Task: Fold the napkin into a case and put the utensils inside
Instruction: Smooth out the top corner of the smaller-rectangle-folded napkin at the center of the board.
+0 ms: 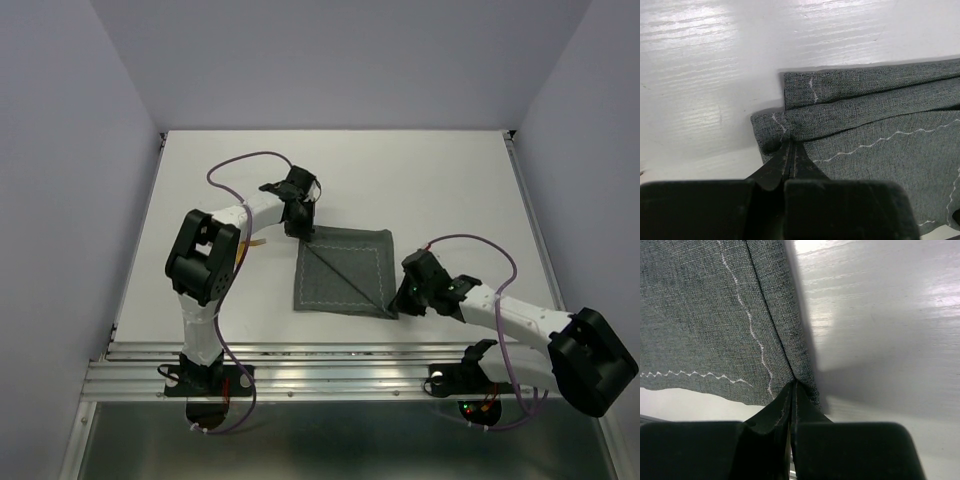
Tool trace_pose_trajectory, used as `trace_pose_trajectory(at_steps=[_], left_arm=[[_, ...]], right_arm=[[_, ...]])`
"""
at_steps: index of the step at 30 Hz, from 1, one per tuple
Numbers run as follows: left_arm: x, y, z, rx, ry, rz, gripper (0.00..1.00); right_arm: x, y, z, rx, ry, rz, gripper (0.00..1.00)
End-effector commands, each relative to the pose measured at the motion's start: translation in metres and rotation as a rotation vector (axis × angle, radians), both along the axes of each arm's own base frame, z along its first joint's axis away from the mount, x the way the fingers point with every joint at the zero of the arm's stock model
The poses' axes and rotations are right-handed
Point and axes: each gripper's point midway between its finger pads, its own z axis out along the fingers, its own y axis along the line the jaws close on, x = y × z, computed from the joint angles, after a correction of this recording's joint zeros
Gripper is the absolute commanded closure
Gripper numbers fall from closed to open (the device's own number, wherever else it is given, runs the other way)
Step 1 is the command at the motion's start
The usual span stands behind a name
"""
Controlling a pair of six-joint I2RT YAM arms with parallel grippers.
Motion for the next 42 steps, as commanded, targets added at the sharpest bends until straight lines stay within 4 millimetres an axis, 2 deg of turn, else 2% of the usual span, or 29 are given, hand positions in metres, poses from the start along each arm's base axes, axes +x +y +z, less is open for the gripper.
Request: trace_pose_trajectory(at_steps=[1,4,6,7,9,12,15,19,24,28,29,31,32,33,36,39,40,42], left_arm=[[0.006,0.0,-0.002,0.005,-0.012,-0.015,1.0],[0.014,-0.002,0.007,0.011,-0.033,-0.014,1.0],[0.024,0.0,0.025,0.02,-0.08,0.004,1.0],[0.028,0.001,0.033,0.022,-0.101,0.015,1.0],[0.037,0.003,0.063,0.02,-0.17,0.051,0.99],[0.044,0.013,0.099,0.037,-0.249,0.105,0.9],[0.041,0.017,0.12,0.04,-0.287,0.119,0.82],[0.027,0.019,0.119,0.048,-0.271,0.119,0.79],[0.011,0.015,0.117,0.035,-0.257,0.105,0.78],[0.0,0.012,0.116,0.036,-0.255,0.1,0.73],[-0.002,0.013,0.115,0.04,-0.255,0.1,0.71],[-0.006,0.014,0.117,0.051,-0.258,0.109,0.65],[-0.008,0.015,0.116,0.057,-0.257,0.11,0.64],[-0.009,0.016,0.119,0.055,-0.263,0.113,0.59],[-0.017,0.015,0.12,0.048,-0.262,0.105,0.56],[-0.029,0.009,0.119,0.042,-0.258,0.084,0.52],[-0.033,0.008,0.118,0.042,-0.256,0.075,0.48],[-0.047,-0.003,0.115,0.037,-0.251,0.035,0.45]], right_arm=[[-0.013,-0.007,-0.018,-0.035,0.043,0.003,0.99],[-0.004,-0.009,0.005,-0.042,-0.002,-0.024,0.99],[0.009,-0.016,0.03,-0.058,-0.085,-0.071,0.99],[0.013,-0.018,0.038,-0.061,-0.114,-0.082,0.98],[0.021,-0.027,0.048,-0.071,-0.156,-0.117,0.93],[0.022,-0.033,0.037,-0.104,-0.12,-0.13,0.92],[0.018,-0.035,0.021,-0.139,-0.072,-0.126,0.92],[0.015,-0.035,0.005,-0.164,-0.036,-0.103,0.95],[0.009,-0.014,-0.004,-0.069,-0.009,-0.04,0.97],[0.003,0.016,-0.006,-0.029,-0.007,0.02,0.98],[0.008,0.029,-0.001,0.001,-0.023,0.022,0.98],[0.002,0.049,-0.006,0.001,-0.014,0.069,0.98],[0.006,0.063,0.001,0.021,-0.027,0.071,0.98],[-0.001,0.073,-0.006,0.007,-0.012,0.104,0.98],[0.005,0.091,-0.002,0.025,-0.018,0.105,0.98],[0.009,0.08,0.004,-0.011,-0.049,0.067,0.96],[0.008,0.073,0.0,-0.038,-0.05,0.058,0.95],[0.015,0.058,0.012,-0.036,-0.085,0.02,0.93]])
